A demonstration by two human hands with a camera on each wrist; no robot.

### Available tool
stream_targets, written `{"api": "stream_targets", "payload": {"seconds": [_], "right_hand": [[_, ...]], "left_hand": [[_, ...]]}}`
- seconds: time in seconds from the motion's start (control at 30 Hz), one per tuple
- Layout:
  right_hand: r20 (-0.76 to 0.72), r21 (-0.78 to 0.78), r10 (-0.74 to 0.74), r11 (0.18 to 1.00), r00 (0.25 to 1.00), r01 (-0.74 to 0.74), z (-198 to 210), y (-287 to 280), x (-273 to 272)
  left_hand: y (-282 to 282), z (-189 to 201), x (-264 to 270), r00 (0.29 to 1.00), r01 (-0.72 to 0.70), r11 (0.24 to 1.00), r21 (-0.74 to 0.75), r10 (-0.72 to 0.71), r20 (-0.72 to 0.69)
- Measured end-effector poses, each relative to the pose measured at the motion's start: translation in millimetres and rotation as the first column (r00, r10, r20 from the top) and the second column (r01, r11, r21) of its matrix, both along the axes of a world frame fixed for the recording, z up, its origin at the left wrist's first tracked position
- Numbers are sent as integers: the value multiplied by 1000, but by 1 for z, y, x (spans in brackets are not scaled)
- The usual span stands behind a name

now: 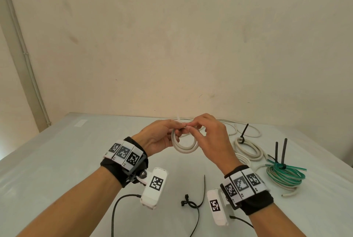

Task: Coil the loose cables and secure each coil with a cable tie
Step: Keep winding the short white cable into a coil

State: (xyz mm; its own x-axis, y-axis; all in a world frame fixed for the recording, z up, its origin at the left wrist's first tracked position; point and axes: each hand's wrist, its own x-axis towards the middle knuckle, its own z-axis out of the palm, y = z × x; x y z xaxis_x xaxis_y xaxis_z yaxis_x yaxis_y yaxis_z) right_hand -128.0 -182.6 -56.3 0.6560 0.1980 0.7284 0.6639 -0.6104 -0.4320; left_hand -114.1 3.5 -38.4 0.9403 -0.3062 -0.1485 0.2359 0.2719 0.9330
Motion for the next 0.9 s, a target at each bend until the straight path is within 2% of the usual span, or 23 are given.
{"api": "stream_targets", "payload": {"seconds": [0.13,0.4,0.5,0.63,0.67,0.77,0.83,0.9], "right_hand": [[29,-55,15,998,999,-13,0,-3,2],[274,-281,-136,935,952,215,-5,4,-7],[275,-309,-131,926,952,217,-4,6,-8],[135,-151,-39,987,990,59,-6,5,-4],[142,-127,-26,991,989,45,-6,7,-6],[222,-105,-75,989,972,100,-12,12,-5],[140,-16,-71,997,988,74,-14,14,-2],[123,-27,-107,993,987,111,-17,14,2]], "left_hand": [[-1,1,-4,1000,6,1000,4,-6,26],[-8,1,-7,981,-26,975,219,-17,193],[-8,-5,-11,966,-4,979,203,-48,253],[-11,-7,-15,955,17,986,165,-65,290],[-12,-6,-15,953,13,985,172,-64,297],[-16,-3,-17,946,9,981,195,-71,316],[-16,-2,-18,941,5,978,207,-74,329],[-16,-1,-19,937,-1,976,219,-76,341]]}}
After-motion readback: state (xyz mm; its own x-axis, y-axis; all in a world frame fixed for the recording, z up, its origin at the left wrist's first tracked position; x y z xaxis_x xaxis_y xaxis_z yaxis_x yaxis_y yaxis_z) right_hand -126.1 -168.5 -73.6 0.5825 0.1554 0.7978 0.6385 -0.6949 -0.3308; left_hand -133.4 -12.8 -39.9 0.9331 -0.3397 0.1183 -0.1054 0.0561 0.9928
